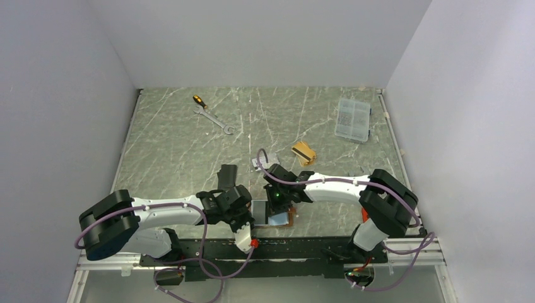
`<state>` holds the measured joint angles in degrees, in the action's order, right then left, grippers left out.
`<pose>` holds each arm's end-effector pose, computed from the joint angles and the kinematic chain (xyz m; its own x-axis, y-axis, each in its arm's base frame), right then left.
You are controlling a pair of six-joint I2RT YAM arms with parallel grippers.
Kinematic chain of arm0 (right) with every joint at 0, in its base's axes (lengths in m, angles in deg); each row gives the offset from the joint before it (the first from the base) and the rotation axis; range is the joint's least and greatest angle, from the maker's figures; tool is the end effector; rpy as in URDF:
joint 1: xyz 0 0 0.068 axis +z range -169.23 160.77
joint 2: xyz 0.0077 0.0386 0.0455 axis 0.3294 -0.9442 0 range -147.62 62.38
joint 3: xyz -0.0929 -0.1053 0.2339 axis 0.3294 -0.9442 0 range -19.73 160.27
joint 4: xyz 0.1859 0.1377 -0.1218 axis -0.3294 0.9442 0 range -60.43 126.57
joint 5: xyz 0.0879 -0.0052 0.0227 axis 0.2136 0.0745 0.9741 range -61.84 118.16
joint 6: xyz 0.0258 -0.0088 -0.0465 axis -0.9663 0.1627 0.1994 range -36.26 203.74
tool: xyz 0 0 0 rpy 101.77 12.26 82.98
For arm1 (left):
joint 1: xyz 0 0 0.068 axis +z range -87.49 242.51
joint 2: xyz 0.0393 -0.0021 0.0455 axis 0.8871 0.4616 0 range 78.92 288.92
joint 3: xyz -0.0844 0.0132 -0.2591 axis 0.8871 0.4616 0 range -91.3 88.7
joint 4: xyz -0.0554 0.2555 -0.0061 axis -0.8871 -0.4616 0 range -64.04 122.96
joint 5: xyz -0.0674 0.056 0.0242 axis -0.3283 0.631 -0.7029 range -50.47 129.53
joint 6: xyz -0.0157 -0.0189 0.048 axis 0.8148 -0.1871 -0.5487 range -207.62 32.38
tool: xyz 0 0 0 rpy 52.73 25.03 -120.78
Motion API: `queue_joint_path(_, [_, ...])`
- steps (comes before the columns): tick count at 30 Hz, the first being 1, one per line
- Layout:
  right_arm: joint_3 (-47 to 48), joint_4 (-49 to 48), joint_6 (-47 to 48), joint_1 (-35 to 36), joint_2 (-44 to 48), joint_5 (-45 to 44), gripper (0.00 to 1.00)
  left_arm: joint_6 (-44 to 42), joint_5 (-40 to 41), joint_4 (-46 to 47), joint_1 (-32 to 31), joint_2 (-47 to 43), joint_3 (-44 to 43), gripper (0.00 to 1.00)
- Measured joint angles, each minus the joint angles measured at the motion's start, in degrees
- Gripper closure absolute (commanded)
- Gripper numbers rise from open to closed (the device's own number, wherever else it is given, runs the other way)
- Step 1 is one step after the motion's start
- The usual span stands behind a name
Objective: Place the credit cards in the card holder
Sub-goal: Insert the credit card into the card holder.
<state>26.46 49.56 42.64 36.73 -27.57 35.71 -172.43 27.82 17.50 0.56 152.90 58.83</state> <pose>0.1566 0.2402 0.1534 -0.9397 -0.2270 -0.2559 -0.3136 0.8703 0.3797 0.0970 -0.1975 0.1459 0.8721 0.4371 -0.2200 0.4863 -0.7245 0.4885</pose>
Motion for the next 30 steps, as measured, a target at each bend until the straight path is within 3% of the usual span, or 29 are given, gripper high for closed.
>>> queue_joint_path(21, [2.05, -0.13, -0.02, 2.05, -2.34, -0.26, 1.0, -0.02, 0.04, -0.72, 0.22, 0.07, -0.37, 0.98])
queue_joint_path(29, [-1.05, 1.25, -0.48, 0.5, 4.72, -0.04, 1.0, 2.73, 0.26, -9.99, 3.41, 0.07, -4.42, 0.94])
queue_joint_path(30, [-1.05, 1.31, -0.46, -0.15, 5.7, 0.09, 0.96, 3.56, 0.24, -11.39, 3.96, 0.07, -5.38, 0.94])
